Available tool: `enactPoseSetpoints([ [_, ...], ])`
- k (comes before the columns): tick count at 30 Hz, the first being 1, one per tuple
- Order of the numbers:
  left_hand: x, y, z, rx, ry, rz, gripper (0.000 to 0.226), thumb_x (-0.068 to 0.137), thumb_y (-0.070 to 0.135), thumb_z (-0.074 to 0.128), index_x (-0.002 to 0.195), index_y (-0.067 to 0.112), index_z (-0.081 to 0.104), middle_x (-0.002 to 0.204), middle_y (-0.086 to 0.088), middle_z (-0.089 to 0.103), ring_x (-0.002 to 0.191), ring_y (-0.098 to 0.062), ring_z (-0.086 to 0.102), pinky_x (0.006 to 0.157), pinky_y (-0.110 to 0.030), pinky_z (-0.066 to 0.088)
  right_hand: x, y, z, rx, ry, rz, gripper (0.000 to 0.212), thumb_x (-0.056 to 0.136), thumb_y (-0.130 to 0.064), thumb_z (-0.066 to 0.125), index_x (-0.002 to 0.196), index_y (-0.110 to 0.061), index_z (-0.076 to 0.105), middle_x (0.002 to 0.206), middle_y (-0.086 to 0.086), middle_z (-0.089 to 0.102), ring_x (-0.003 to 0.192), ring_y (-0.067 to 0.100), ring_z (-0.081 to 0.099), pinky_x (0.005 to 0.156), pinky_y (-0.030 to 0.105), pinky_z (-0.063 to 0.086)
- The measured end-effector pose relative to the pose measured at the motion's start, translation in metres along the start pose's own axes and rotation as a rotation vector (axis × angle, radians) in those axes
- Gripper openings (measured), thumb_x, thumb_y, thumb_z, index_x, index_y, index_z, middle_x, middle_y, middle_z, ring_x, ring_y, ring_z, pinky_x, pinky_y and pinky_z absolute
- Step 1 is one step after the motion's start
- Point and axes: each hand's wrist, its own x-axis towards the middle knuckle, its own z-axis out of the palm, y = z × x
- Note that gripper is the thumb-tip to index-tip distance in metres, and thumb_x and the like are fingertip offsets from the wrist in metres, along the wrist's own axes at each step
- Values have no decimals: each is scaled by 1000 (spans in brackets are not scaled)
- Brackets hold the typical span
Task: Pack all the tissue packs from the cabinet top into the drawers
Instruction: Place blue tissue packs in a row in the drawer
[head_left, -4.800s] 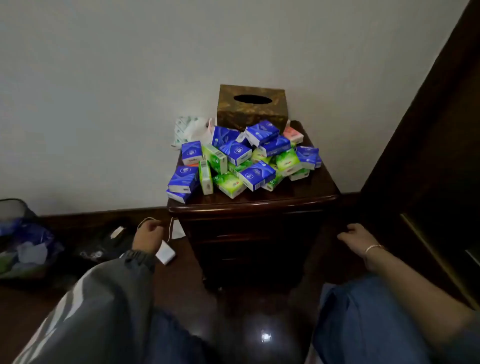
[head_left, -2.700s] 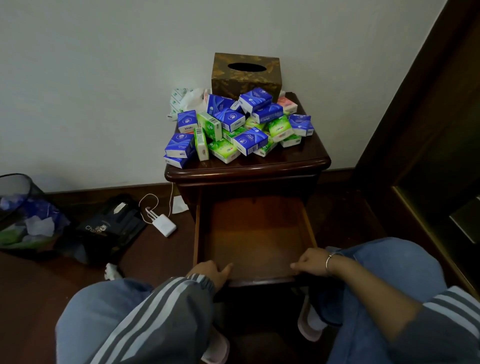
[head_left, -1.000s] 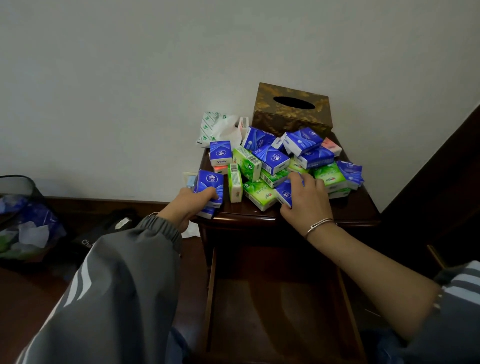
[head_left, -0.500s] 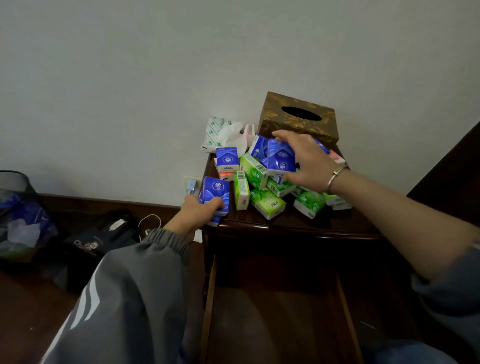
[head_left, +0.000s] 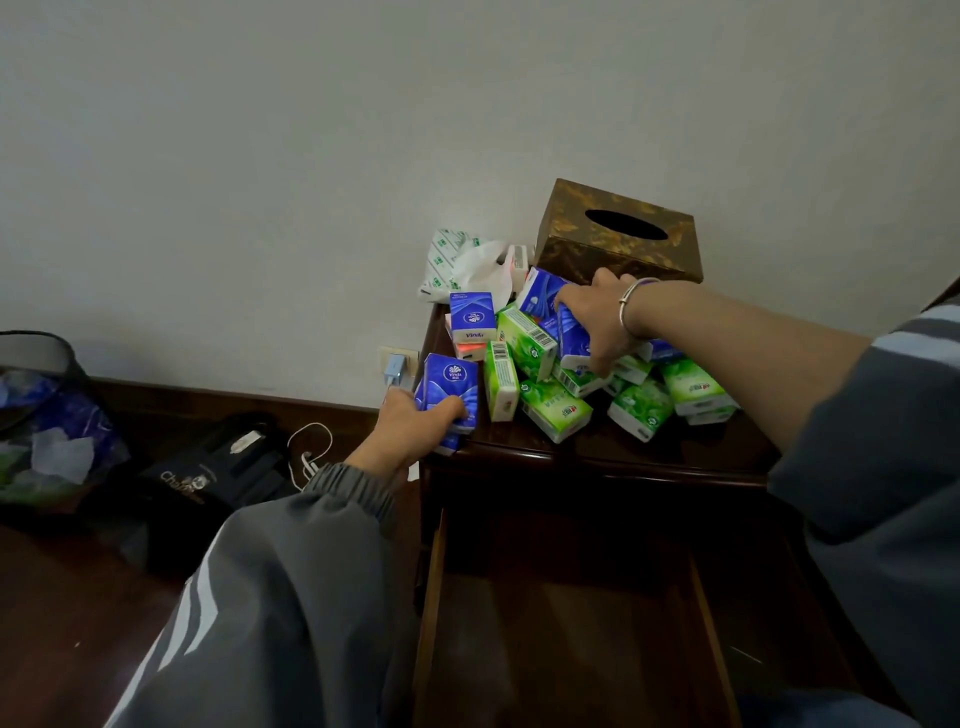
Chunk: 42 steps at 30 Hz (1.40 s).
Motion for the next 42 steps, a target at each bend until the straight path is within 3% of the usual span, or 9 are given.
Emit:
enactPoseSetpoints([
  [6,-1,-1,-1,-12,3,-1,49,81,28,70,108,13,32,94,-2,54,81,-13,59,60,-25,48,-1,-1,8,-76,144,-60,102,59,-53,78,140,-26,22,136,8,38,122,29,32,100,45,31],
  [17,-2,-4,1,-6,35,-15,53,81,32,70,114,15,33,114,-8,52,93,-16,59,64,-26,48,-8,1,23,-24,451,-98,87,57,-58,72,127,-20,38,119,3,48,106,22,40,86,38,34],
  [25,-34,-15,-4,-504,13,85,45,84,11,64,125,-1,48,116,-18,63,89,-24,66,69,-32,56,-107,2,33,770,843,-254,81,60,-42,81,127,-20,40,125,-4,45,113,14,42,92,28,35],
  [27,-55,-27,-11,-569,-49,130,39,83,9,63,121,3,53,108,-16,66,79,-21,67,62,-28,55,-143,-2,64,971,747,-313,82,59,-43,81,125,-29,35,120,-15,43,103,-1,46,86,10,40],
  [29,-79,-52,-17,-463,-179,98,46,74,13,72,117,15,55,107,-13,69,83,-23,69,73,-37,57,-169,-10,114,1115,544,-313,81,57,-41,83,121,-37,34,114,-23,45,97,-10,52,78,0,39],
  [32,-107,-105,-8,-246,-421,-135,61,69,6,77,115,34,49,104,-11,71,82,-25,70,67,-37,59,-186,-33,204,1185,183,-228,80,58,-32,85,120,-37,34,111,-15,51,93,-4,58,74,4,44],
  [35,-117,-149,26,-75,-477,-318,64,81,-8,63,124,33,39,106,-11,67,74,-21,70,55,-29,56,-180,-60,276,1173,-88,-138,79,62,-31,83,122,-34,31,119,-5,50,97,4,57,73,15,50],
  [39,-94,-180,70,125,-486,-344,76,86,-3,58,145,23,18,107,-10,62,82,-22,67,65,-32,57,-159,-85,323,1077,-124,37,79,63,-40,78,125,-31,30,128,-2,44,108,14,52,85,27,49],
  [42,-75,-193,95,217,-470,-324,78,86,-4,58,147,18,14,110,-13,60,65,-9,67,56,-23,56,-150,-90,344,941,-94,83,82,65,-46,75,130,-24,30,133,1,41,114,18,50,92,33,48],
])
